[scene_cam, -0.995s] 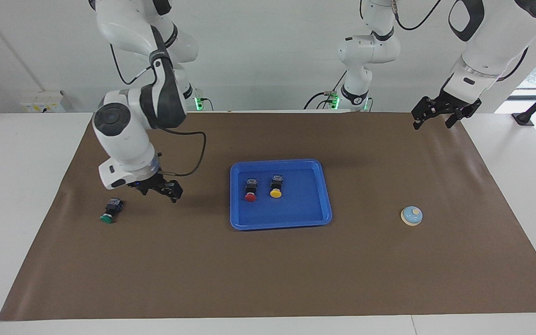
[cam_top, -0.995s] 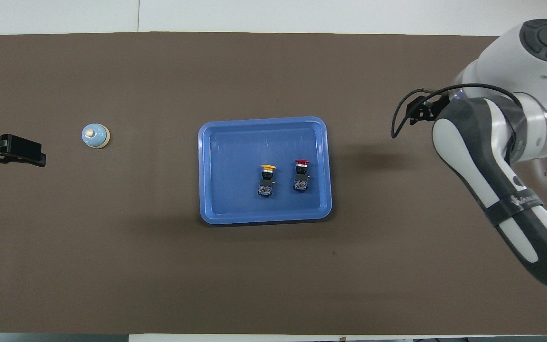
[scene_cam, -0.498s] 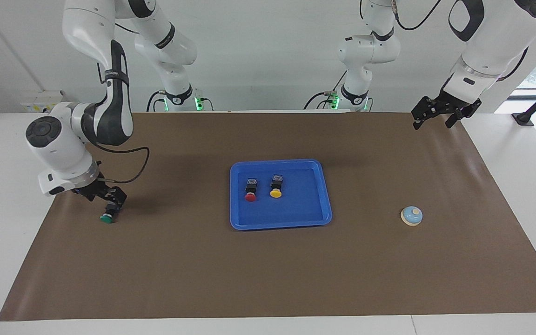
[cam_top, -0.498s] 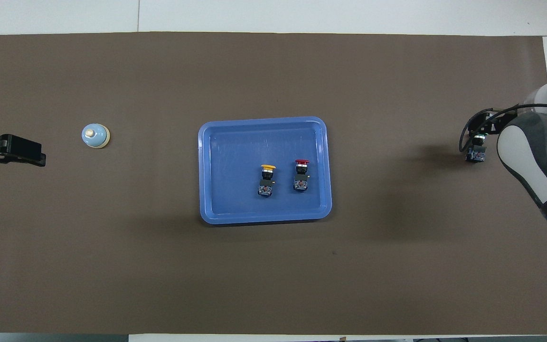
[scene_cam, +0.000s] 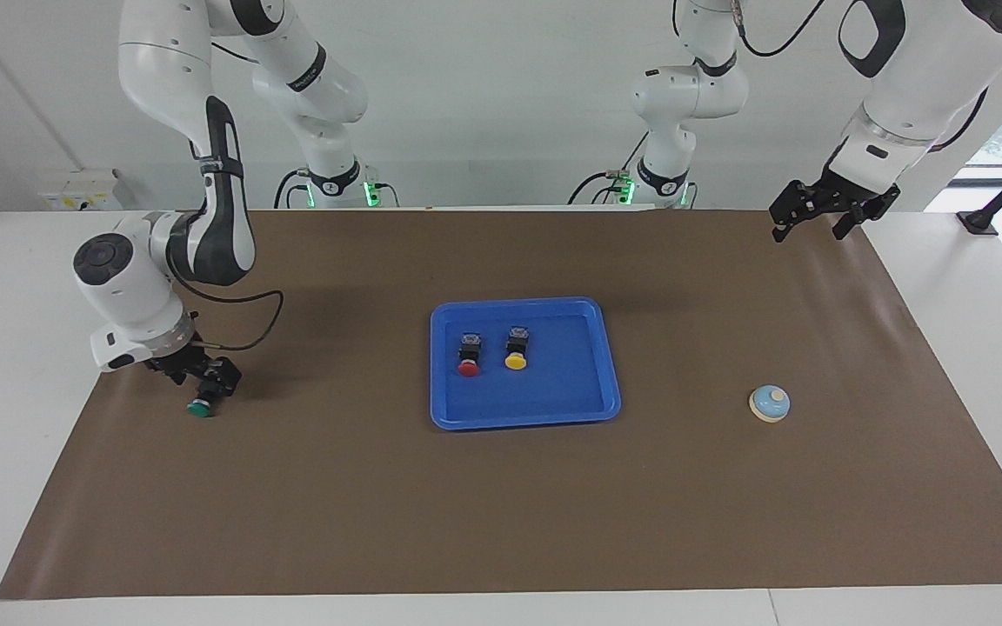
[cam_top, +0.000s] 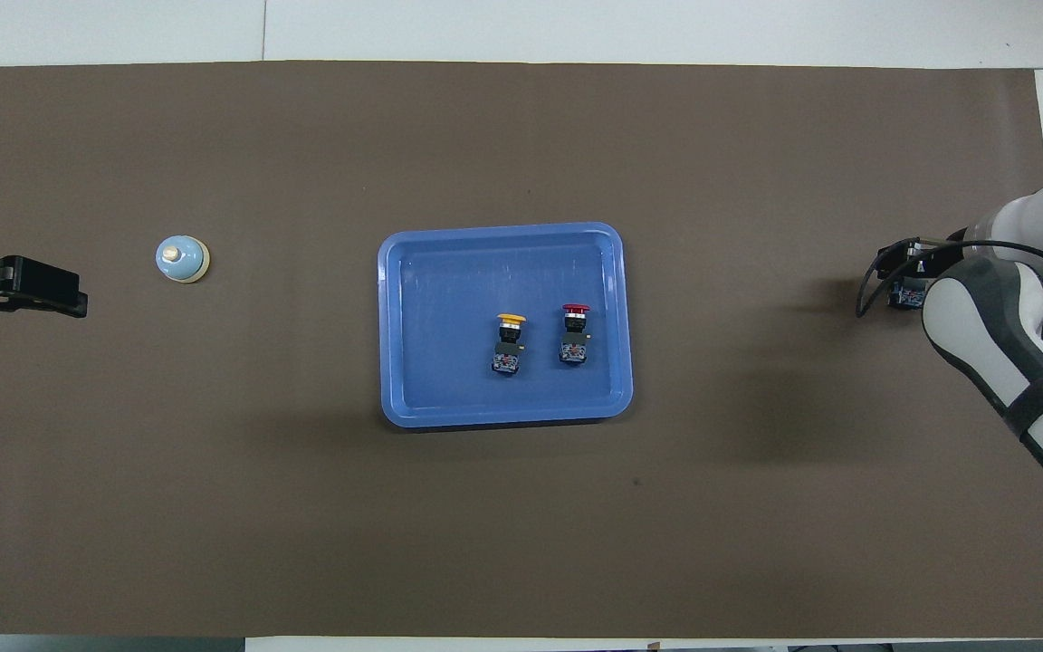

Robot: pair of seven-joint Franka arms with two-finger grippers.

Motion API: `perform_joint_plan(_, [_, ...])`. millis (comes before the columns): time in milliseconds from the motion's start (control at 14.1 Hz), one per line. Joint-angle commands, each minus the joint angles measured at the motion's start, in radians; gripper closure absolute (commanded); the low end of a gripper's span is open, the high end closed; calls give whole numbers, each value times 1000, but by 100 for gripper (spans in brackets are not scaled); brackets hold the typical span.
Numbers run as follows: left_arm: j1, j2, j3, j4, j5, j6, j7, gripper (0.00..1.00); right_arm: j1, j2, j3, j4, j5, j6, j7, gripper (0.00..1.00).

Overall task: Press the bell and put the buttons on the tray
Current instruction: 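Withdraw the right gripper and grasp the green-capped button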

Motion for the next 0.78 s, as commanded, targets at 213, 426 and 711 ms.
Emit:
perform_joint_plan(213, [0,0,5,5,-15,-13,-7,0,-18,-16,7,-78,-17,78,-11,0])
perform_joint_plan(426, [0,0,5,5,-15,-13,-7,0,-20,-16,7,-82,-17,89,-57,61])
perform_joint_plan(711, [1,0,5,5,-15,-13,-7,0,-17,-17,7,-79,-17,75,-81,100])
